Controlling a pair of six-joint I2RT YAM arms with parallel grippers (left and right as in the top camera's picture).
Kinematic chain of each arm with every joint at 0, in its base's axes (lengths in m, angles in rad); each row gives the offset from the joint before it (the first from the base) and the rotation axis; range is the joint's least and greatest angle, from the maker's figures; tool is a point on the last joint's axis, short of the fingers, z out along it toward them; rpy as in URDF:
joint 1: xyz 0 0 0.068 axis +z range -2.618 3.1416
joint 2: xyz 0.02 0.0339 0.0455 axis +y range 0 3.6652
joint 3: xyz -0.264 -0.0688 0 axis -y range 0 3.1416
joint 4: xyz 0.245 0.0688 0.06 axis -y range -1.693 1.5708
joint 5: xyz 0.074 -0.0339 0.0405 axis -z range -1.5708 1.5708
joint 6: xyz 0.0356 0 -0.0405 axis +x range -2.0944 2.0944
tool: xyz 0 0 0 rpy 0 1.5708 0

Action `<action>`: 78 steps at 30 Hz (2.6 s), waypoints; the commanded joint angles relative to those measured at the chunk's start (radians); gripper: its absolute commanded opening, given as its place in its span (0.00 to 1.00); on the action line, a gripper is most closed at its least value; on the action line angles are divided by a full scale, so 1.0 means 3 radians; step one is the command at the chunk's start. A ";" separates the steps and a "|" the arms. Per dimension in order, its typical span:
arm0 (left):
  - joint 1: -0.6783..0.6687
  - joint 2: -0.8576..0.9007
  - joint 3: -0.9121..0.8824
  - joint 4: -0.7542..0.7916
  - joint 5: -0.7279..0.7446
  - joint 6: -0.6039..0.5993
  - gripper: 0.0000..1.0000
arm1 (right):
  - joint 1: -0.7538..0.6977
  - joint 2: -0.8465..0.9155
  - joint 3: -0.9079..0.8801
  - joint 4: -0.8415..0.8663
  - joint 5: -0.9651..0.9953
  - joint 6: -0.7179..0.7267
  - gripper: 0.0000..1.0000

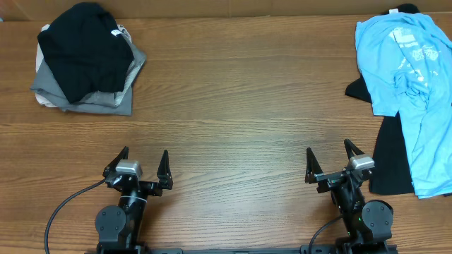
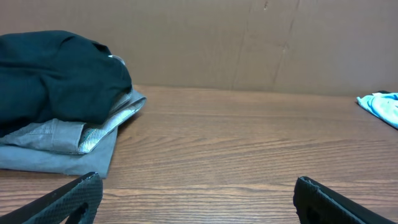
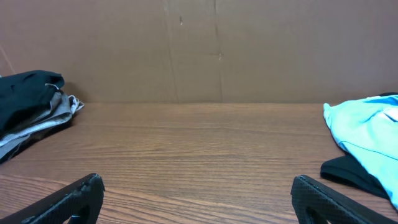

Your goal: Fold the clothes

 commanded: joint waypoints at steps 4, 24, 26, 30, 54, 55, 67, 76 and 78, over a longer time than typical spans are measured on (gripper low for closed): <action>-0.0015 -0.0032 -0.0011 -0.0009 -0.0046 0.0029 1.00 | 0.0004 -0.0029 -0.0036 0.0017 0.0033 0.0003 1.00; -0.0015 -0.0032 -0.0011 -0.0009 -0.0046 0.0029 1.00 | 0.0004 -0.0029 -0.0036 0.0015 0.0032 0.0004 1.00; -0.0015 -0.0032 -0.0011 -0.0009 -0.0046 0.0029 1.00 | 0.0004 -0.0029 -0.0036 0.0017 0.0033 0.0004 1.00; -0.0015 -0.0032 -0.0011 -0.0009 -0.0046 0.0029 0.99 | 0.0004 -0.0029 -0.0036 0.0017 0.0033 0.0004 1.00; -0.0015 -0.0032 -0.0011 -0.0020 -0.0121 0.0042 1.00 | 0.0004 -0.0029 -0.0036 0.0018 0.0033 0.0003 1.00; -0.0015 -0.0032 -0.0011 -0.0020 -0.0120 0.0042 1.00 | 0.0004 -0.0029 -0.0036 0.0017 0.0033 0.0003 1.00; -0.0015 -0.0032 -0.0011 -0.0019 -0.0144 0.0042 1.00 | 0.0004 -0.0029 -0.0036 0.0022 0.0032 0.0003 1.00; -0.0015 -0.0029 -0.0011 -0.0029 -0.0164 0.0144 1.00 | 0.0004 -0.0029 -0.0034 0.0048 0.0043 0.0003 1.00; -0.0015 -0.0008 -0.0011 -0.0029 -0.0167 0.0145 1.00 | 0.0003 -0.0029 -0.0034 0.0062 0.0102 0.0001 1.00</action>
